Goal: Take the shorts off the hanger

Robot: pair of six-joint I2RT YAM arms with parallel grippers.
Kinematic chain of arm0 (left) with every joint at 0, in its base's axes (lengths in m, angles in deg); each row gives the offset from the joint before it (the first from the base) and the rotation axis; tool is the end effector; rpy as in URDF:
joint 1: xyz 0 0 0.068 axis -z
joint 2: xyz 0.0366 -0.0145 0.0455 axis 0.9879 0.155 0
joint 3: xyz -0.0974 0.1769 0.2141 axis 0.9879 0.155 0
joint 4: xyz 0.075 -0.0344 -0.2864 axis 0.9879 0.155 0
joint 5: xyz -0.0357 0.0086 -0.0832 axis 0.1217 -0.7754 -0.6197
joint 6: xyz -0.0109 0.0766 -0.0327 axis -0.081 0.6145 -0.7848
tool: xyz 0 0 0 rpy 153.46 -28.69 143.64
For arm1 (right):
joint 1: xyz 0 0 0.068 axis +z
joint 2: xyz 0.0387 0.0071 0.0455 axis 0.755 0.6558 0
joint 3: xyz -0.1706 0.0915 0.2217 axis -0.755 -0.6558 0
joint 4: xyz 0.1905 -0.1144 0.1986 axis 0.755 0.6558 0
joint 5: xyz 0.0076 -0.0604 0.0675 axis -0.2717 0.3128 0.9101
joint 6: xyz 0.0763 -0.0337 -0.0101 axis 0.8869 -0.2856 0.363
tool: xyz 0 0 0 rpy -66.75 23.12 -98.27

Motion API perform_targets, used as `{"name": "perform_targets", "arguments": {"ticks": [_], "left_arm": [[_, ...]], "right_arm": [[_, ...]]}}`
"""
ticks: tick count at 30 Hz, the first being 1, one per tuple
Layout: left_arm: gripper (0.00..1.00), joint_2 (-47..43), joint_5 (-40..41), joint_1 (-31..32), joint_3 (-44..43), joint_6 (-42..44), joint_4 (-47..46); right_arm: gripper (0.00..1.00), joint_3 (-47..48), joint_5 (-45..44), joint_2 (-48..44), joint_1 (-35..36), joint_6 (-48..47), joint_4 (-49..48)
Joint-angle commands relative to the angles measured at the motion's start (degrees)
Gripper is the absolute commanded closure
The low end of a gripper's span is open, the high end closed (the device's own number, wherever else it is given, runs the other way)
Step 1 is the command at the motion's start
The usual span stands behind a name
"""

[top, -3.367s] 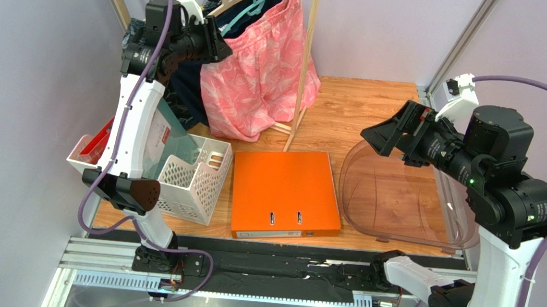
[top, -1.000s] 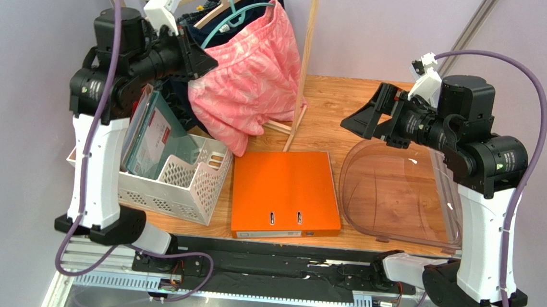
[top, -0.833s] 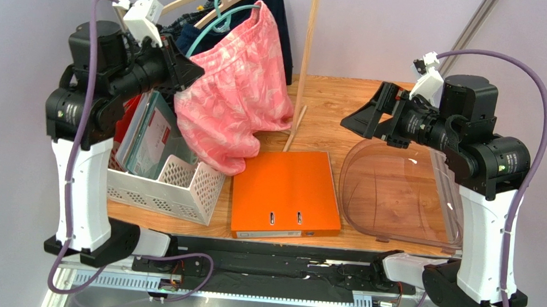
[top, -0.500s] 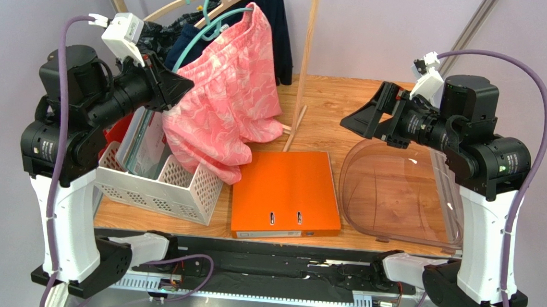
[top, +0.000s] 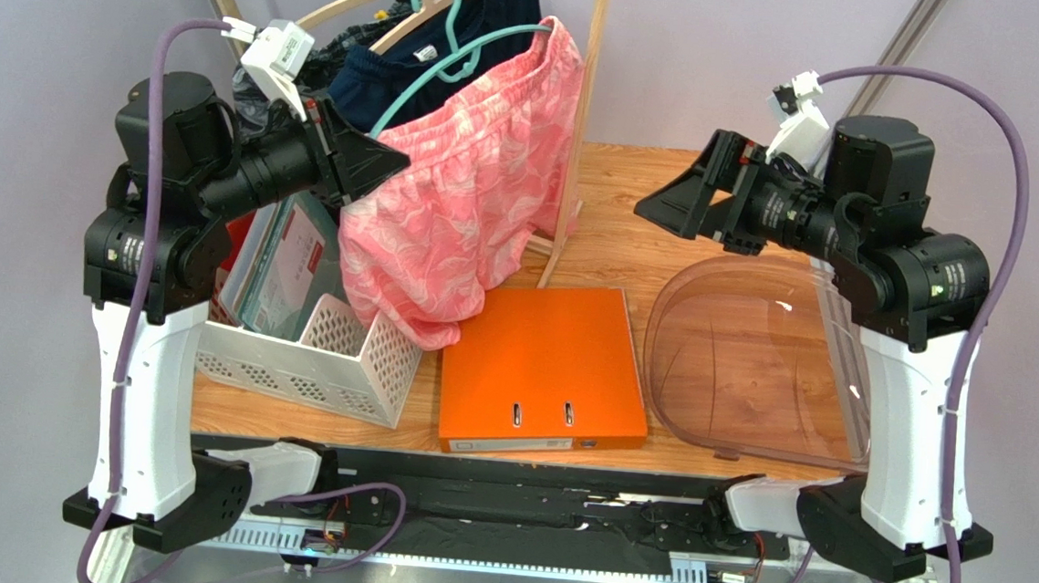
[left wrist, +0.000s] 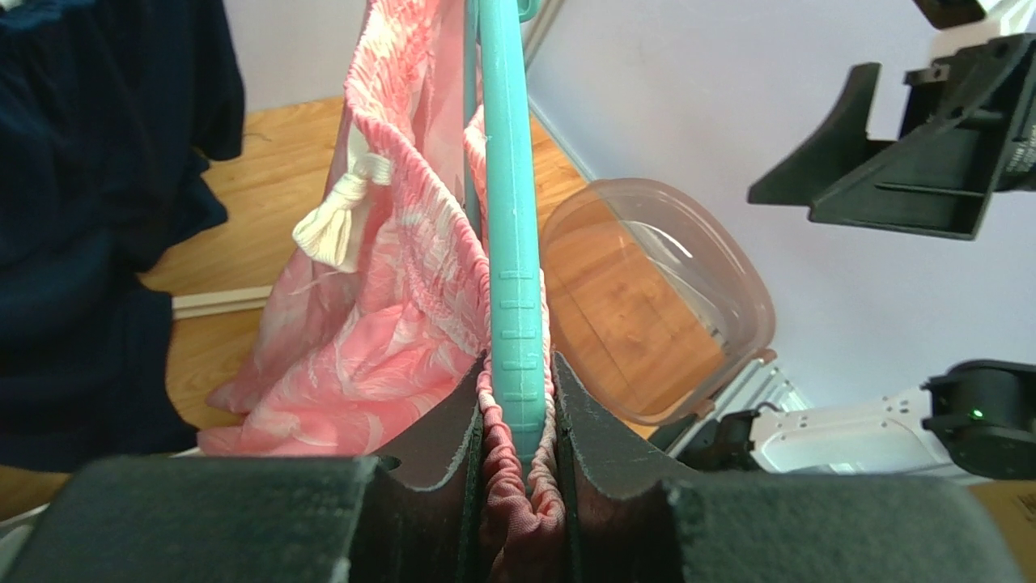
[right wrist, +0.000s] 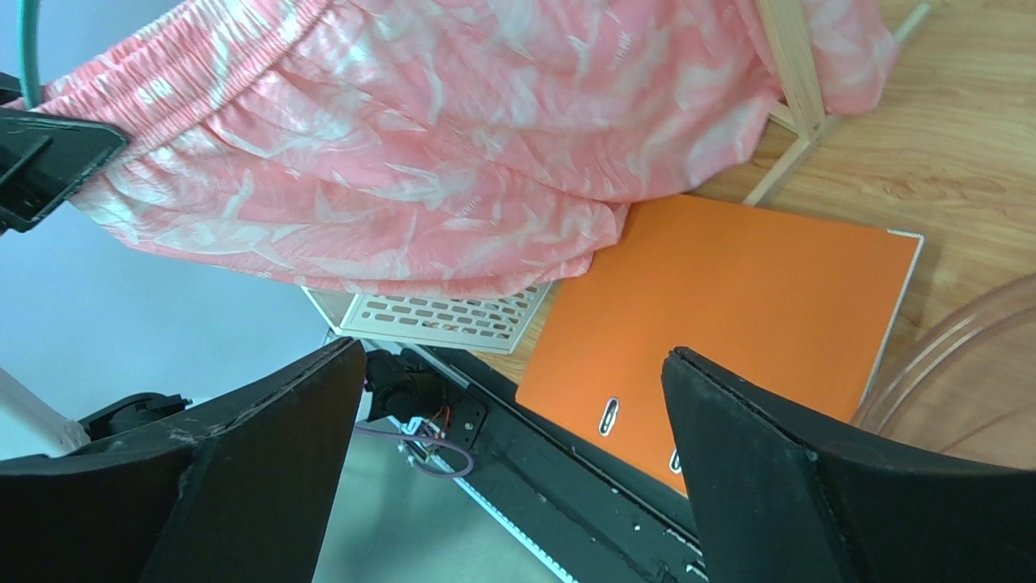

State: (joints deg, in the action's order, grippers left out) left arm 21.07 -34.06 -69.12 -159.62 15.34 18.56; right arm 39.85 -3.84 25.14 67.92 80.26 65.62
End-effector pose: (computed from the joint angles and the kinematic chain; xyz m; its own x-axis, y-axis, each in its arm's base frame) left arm 0.1965 -0.0829 0.6069 -0.4026 -0.2460 -0.8817 0.5938 0.6629 -0.4561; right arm 0.2079 0.1040 0.5742 -0.6748 0.2124 -0.7068 -0.3827 0.7182 0.5812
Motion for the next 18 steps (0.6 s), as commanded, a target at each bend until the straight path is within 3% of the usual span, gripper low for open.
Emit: {"name": "perform_targets", "arguments": {"ticks": [1, 6, 13, 18], "left_arm": [[1.00, -1.73, -8.38, 0.08, 1.16, -1.74, -7.72], [1.00, -2.17, -12.86, 0.16, 3.00, -1.65, -6.93], [1.00, -7.44, 1.63, 0.07, 3.44, 0.63, -2.19], [1.00, -7.10, -4.23, 0.16, 5.55, 0.21, -4.46]], "right_arm": [[0.01, 3.07, -1.08, 1.33, 2.11, -0.33, -6.50], [0.04, 4.47, -3.81, 4.05, 5.97, 0.29, -10.19], [0.04, 5.10, -4.43, 5.47, 8.53, 0.12, -10.99], [0.04, 4.65, -4.69, 4.76, 8.53, 0.03, -11.07]]}}
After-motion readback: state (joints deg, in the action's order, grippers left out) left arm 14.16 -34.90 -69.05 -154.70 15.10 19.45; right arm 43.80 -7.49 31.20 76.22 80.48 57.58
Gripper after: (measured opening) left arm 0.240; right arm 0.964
